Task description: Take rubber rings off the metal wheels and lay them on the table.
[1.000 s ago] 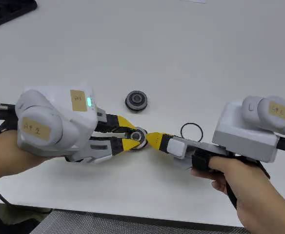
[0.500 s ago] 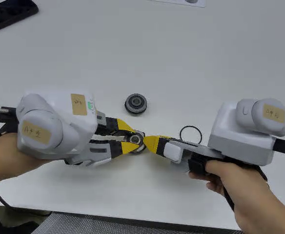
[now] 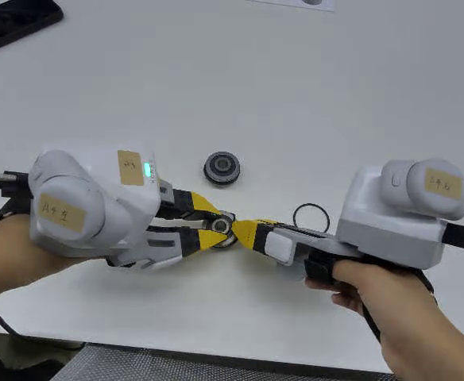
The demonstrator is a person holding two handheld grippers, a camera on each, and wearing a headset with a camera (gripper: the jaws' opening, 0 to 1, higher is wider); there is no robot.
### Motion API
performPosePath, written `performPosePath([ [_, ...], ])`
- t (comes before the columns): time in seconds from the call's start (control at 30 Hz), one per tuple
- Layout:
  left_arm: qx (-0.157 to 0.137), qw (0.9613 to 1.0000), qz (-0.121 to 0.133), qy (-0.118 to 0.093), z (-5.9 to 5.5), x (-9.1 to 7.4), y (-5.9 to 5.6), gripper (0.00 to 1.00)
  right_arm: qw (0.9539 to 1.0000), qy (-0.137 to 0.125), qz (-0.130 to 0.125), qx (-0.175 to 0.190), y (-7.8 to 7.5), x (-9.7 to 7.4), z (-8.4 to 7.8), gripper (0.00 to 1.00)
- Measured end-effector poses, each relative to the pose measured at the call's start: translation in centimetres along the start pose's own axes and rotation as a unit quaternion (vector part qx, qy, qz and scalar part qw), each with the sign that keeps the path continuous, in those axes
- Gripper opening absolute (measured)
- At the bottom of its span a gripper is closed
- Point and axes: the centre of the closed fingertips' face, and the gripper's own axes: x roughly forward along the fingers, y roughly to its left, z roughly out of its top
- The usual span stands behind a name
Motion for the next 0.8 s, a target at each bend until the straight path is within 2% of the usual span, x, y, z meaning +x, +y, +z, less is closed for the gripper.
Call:
performPosePath([
  [0.23,0.001,1.0000,0.001,0.000,0.0,0.0,0.0,0.14,0.9996,0.005,-0.001,-0.029,0.2,0.1,-0.1,0.01],
  [0.27,0.000,1.0000,0.002,0.000,0.0,0.0,0.0,0.14,0.9982,0.007,0.000,-0.059,0.2,0.2,-0.1,0.01],
  [0.3,0.001,1.0000,0.001,0.000,0.0,0.0,0.0,0.14,0.9976,0.007,-0.002,-0.069,0.3,0.2,0.0,0.01],
  [0.63,-0.004,1.0000,0.004,-0.004,0.0,0.0,0.0,0.14,0.9982,0.009,0.002,-0.058,0.5,0.2,-0.1,0.01],
  [0.8,-0.003,1.0000,0.006,-0.003,0.0,0.0,0.0,0.14,0.9983,0.008,0.014,-0.055,1.2,0.3,-0.1,0.01],
])
